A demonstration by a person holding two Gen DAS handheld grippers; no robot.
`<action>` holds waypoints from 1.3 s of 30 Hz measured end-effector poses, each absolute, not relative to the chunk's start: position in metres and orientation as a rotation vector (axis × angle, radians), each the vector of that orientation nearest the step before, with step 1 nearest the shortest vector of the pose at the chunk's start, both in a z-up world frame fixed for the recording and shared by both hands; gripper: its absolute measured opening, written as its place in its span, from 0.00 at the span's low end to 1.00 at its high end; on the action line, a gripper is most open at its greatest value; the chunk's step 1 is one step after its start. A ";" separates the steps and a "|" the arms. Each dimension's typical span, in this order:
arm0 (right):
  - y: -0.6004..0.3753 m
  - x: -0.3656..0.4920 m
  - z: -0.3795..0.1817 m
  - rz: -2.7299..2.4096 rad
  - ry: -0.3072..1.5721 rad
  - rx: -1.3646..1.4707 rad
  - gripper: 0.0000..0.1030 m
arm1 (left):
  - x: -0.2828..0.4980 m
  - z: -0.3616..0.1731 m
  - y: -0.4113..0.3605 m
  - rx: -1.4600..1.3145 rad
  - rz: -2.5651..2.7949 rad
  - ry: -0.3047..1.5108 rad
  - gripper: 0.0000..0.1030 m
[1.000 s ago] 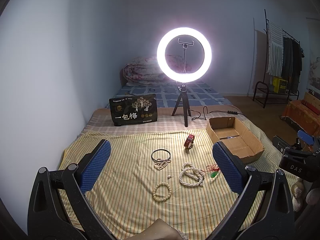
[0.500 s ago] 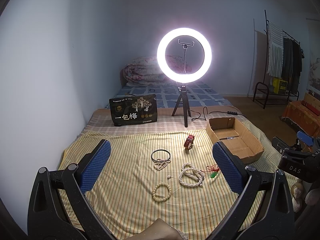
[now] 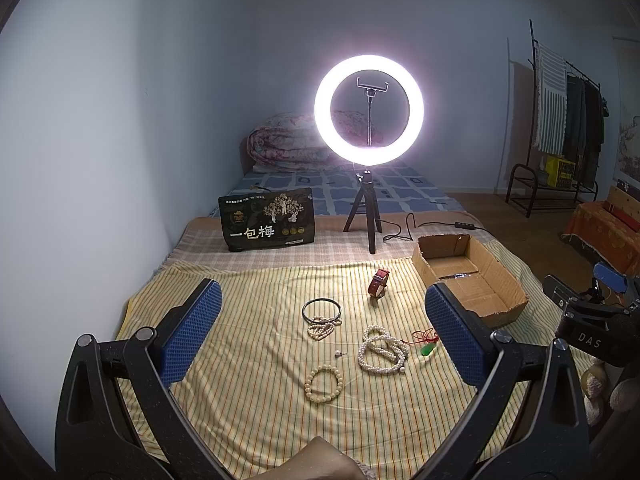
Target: Organize jewelry
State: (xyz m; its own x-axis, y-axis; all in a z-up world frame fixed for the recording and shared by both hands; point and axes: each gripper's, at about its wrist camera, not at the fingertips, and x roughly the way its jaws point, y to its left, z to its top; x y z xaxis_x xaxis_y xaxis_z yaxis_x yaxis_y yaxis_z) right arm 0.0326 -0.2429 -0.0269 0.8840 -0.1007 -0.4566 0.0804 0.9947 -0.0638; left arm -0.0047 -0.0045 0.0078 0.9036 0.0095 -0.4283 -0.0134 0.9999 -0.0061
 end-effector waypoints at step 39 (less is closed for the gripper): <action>-0.240 0.038 -0.033 -0.095 0.509 -0.044 0.99 | 0.000 -0.005 0.006 -0.012 0.038 0.479 1.00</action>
